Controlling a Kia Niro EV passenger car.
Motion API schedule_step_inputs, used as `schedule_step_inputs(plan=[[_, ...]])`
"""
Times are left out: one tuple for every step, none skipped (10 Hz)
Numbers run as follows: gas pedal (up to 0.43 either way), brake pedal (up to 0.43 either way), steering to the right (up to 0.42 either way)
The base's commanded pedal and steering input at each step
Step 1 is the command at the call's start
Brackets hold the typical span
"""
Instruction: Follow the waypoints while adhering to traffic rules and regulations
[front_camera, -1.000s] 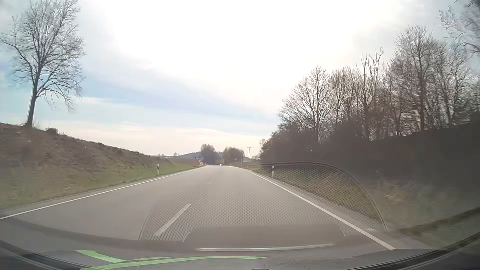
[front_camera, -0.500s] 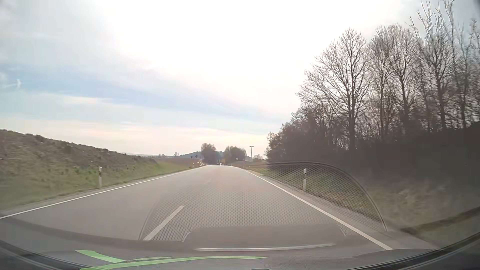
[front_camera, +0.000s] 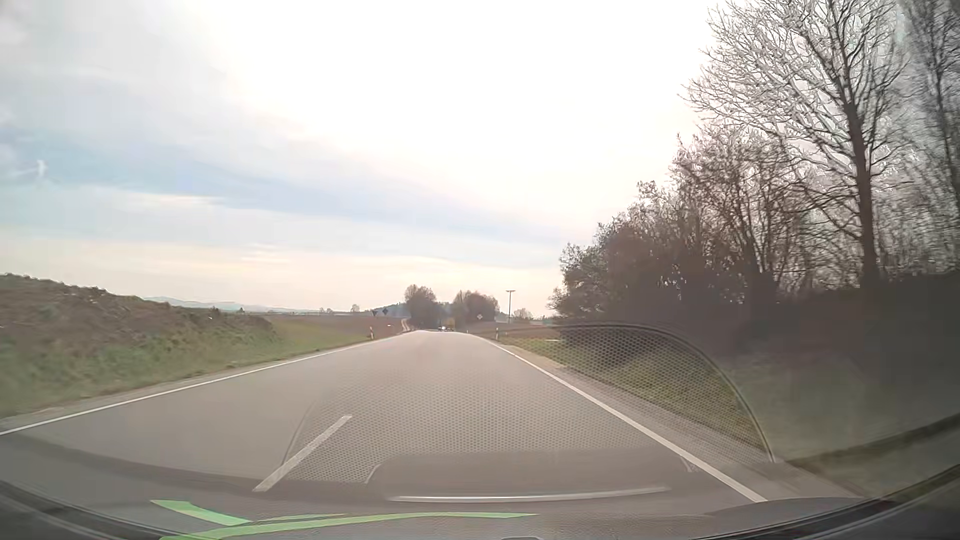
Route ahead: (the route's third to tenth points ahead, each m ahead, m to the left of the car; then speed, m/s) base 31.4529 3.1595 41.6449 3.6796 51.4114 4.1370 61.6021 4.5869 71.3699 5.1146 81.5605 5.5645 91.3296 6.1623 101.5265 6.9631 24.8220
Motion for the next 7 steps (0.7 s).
schedule_step_inputs(plan=[[0.197,0.000,-0.004],[0.197,0.000,-0.006],[0.197,0.000,-0.005],[0.197,0.000,-0.006],[0.197,0.000,-0.006],[0.197,0.000,-0.006],[0.197,0.000,-0.005]])
